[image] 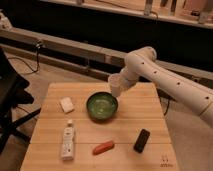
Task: Place the ceramic cup in the ceramic bowl
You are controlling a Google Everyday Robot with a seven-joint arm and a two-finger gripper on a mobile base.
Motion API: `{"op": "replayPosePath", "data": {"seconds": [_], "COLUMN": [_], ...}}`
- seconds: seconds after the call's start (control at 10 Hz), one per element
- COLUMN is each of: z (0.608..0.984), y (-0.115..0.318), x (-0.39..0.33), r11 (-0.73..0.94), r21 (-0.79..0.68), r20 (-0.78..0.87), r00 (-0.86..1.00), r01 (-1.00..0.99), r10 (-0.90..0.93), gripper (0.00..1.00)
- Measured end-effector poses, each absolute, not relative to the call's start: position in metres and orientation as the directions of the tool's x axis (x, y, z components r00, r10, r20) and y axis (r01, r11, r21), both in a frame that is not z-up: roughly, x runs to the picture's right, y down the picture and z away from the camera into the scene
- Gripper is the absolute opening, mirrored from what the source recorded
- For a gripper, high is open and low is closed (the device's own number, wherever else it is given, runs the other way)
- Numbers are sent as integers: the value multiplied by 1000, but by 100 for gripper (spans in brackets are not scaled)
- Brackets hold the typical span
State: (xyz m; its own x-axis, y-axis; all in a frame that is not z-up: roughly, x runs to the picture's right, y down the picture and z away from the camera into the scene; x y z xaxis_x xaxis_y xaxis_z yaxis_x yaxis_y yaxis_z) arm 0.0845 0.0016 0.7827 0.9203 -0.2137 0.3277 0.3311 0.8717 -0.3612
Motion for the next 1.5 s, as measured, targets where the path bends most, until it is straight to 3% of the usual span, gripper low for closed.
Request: {"op": "replayPosePath", "data": {"seconds": [1.5], "z": [803], "y": [23], "x": [80], "r11": [846], "r21": [-406], "r20": [336], "r00": [917], "r01": [347], "r10": [-215], "gripper": [2]}}
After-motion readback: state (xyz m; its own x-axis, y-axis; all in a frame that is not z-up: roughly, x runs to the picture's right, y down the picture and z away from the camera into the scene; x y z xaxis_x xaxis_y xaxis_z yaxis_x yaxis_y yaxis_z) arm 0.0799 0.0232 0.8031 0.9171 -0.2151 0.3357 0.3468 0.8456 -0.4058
